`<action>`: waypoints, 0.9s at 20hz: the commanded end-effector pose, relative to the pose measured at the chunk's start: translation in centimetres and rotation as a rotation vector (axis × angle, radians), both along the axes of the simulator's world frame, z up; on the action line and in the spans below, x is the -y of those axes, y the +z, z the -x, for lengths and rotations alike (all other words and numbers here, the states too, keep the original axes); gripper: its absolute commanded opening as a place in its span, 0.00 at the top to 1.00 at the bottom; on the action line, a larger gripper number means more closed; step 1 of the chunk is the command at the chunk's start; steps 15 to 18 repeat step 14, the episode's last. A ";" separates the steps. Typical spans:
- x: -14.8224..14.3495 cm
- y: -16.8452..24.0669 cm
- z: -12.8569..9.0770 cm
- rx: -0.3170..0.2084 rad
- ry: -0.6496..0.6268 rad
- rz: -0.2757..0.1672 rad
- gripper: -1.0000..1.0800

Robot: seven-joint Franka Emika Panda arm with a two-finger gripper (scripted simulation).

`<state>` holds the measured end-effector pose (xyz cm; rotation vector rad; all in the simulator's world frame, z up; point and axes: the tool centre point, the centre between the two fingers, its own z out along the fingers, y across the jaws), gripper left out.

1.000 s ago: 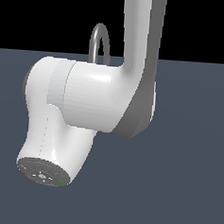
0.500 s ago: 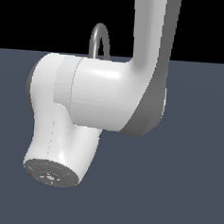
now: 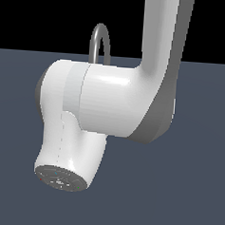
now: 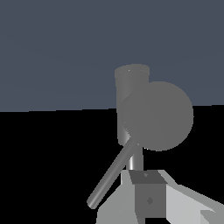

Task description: Turn on the faucet by rotating a designated handle.

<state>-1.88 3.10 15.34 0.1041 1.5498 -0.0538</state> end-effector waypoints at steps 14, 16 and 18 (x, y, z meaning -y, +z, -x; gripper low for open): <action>4.7 -4.8 0.3 -0.021 -0.007 0.029 1.00; 4.7 -4.8 0.3 -0.021 -0.007 0.029 1.00; 4.7 -4.8 0.3 -0.021 -0.007 0.029 1.00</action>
